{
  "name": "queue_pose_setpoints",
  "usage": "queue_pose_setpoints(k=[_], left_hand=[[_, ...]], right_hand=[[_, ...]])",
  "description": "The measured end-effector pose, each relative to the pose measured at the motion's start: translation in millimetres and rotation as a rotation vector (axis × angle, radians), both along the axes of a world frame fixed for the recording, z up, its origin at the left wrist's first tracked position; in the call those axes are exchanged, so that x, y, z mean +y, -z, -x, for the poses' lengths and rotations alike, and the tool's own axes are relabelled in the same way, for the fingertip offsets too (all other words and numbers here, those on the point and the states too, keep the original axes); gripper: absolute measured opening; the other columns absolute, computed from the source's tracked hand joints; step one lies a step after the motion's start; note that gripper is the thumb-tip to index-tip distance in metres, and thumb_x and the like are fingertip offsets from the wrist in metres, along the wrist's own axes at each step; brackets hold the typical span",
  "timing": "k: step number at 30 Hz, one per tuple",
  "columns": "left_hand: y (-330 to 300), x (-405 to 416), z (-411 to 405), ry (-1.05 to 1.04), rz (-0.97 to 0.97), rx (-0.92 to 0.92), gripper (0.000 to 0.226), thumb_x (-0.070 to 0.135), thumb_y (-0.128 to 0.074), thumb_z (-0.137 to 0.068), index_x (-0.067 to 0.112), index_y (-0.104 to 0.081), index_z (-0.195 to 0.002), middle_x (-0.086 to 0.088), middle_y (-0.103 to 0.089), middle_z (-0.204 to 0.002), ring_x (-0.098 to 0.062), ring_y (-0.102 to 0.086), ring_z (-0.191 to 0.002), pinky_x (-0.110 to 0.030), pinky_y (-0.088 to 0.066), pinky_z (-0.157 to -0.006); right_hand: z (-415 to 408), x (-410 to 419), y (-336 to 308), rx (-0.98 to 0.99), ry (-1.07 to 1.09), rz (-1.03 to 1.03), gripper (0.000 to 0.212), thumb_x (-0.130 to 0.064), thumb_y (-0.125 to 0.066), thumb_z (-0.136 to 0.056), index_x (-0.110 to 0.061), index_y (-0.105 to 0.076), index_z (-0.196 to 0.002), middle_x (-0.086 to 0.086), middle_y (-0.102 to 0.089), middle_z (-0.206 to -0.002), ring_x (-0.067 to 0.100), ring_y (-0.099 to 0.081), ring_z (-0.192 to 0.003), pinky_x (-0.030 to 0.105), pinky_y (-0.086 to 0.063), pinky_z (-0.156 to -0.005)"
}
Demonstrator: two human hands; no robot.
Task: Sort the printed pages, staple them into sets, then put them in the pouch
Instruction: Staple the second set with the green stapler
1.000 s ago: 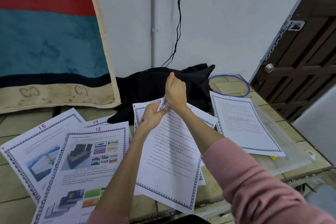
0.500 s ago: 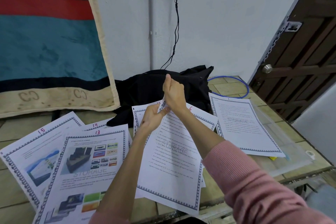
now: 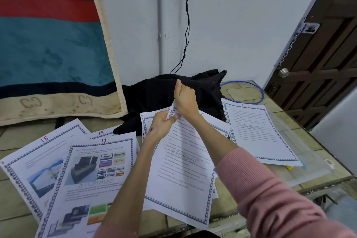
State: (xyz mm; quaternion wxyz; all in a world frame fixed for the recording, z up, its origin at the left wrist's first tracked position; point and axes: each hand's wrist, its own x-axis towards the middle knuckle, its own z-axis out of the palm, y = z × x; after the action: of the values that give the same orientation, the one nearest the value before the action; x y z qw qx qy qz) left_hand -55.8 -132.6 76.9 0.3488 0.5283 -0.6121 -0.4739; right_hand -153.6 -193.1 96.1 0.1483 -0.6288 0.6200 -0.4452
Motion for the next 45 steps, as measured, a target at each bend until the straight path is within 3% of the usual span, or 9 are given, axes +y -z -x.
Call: queue_pose_setpoints(k=[6, 11, 15, 20, 25, 32, 38, 41, 45], left_hand=[[4, 2, -5, -0.001, -0.026, 0.024, 0.020, 0.023, -0.050, -0.096, 0.010, -0.066, -0.094, 0.001, -0.066, -0.077, -0.012, -0.060, -0.066, -0.010, -0.046, -0.054], [8, 1, -21, -0.016, -0.075, 0.086, 0.016, 0.020, -0.050, -0.096, 0.014, -0.064, -0.102, 0.004, -0.067, -0.089, -0.008, -0.064, -0.079, -0.015, -0.050, -0.062], [10, -2, -29, -0.056, -0.117, 0.101, 0.017, 0.022, -0.052, -0.096, 0.014, -0.065, -0.100, 0.001, -0.069, -0.089, -0.018, -0.067, -0.085, -0.024, -0.052, -0.069], [10, -4, -28, -0.060, -0.133, 0.077, 0.018, 0.025, -0.052, -0.095, 0.014, -0.066, -0.101, -0.006, -0.071, -0.097, -0.022, -0.068, -0.090, -0.034, -0.054, -0.081], [5, -2, -23, -0.035, -0.126, 0.036, 0.018, 0.026, -0.051, -0.096, 0.015, -0.066, -0.100, -0.006, -0.071, -0.097, -0.024, -0.068, -0.092, -0.038, -0.054, -0.084], [-1, 1, -19, -0.006, -0.157, 0.002, 0.022, 0.027, -0.051, -0.095, 0.014, -0.066, -0.105, -0.008, -0.071, -0.103, -0.024, -0.068, -0.095, -0.041, -0.053, -0.088], [3, -3, -18, -0.036, -0.127, -0.041, 0.023, 0.027, -0.051, -0.096, 0.011, -0.065, -0.105, -0.011, -0.069, -0.104, -0.028, -0.066, -0.096, -0.041, -0.052, -0.086], [4, -6, -17, -0.052, -0.141, -0.015, 0.021, 0.025, -0.053, -0.095, 0.009, -0.064, -0.103, -0.015, -0.068, -0.104, -0.032, -0.065, -0.095, -0.046, -0.051, -0.089], [8, -11, -13, -0.047, -0.170, -0.022, 0.021, 0.029, -0.056, -0.093, 0.013, -0.067, -0.101, -0.014, -0.070, -0.101, -0.034, -0.066, -0.094, -0.053, -0.050, -0.090]], right_hand=[[7, 10, -7, -0.130, -0.049, -0.138, 0.061, -0.044, -0.021, -0.100, -0.004, -0.053, -0.067, 0.000, -0.054, -0.062, 0.019, -0.054, -0.067, 0.034, -0.043, -0.070], [39, -1, -18, -0.930, 0.016, -0.514, 0.053, -0.056, -0.030, -0.095, -0.011, -0.048, -0.072, 0.004, -0.050, -0.064, 0.013, -0.041, -0.052, 0.024, -0.035, -0.046], [68, 13, -8, -1.223, -0.179, -0.539, 0.022, -0.027, -0.047, -0.097, -0.006, -0.054, -0.091, 0.006, -0.056, -0.089, 0.013, -0.055, -0.073, 0.015, -0.051, -0.051], [89, 28, 6, -1.215, -0.235, -0.471, 0.038, 0.004, -0.047, -0.093, 0.000, -0.045, -0.131, 0.007, -0.061, -0.103, 0.015, -0.061, -0.092, 0.021, -0.055, -0.082], [99, 39, 12, -1.039, -0.221, -0.449, 0.052, 0.021, -0.047, -0.085, 0.000, -0.046, -0.133, 0.008, -0.063, -0.103, 0.014, -0.061, -0.090, 0.014, -0.055, -0.075], [100, 48, 27, -0.903, -0.132, -0.408, 0.045, 0.011, -0.060, -0.083, -0.003, -0.055, -0.126, 0.006, -0.065, -0.098, 0.019, -0.064, -0.089, 0.018, -0.056, -0.076], [156, 74, 48, -0.494, 0.469, -0.098, 0.030, -0.016, -0.068, -0.082, -0.009, -0.063, -0.111, 0.004, -0.063, -0.094, 0.017, -0.058, -0.085, 0.015, -0.042, -0.068], [205, 102, 65, -0.353, 0.789, -0.156, 0.033, -0.018, -0.061, -0.082, -0.011, -0.058, -0.115, 0.012, -0.064, -0.104, 0.031, -0.054, -0.106, 0.036, -0.045, -0.089], [246, 138, 80, -0.429, 1.064, -0.222, 0.032, -0.013, -0.054, -0.088, -0.014, -0.052, -0.120, 0.017, -0.050, -0.122, 0.032, -0.045, -0.116, 0.037, -0.039, -0.095]])
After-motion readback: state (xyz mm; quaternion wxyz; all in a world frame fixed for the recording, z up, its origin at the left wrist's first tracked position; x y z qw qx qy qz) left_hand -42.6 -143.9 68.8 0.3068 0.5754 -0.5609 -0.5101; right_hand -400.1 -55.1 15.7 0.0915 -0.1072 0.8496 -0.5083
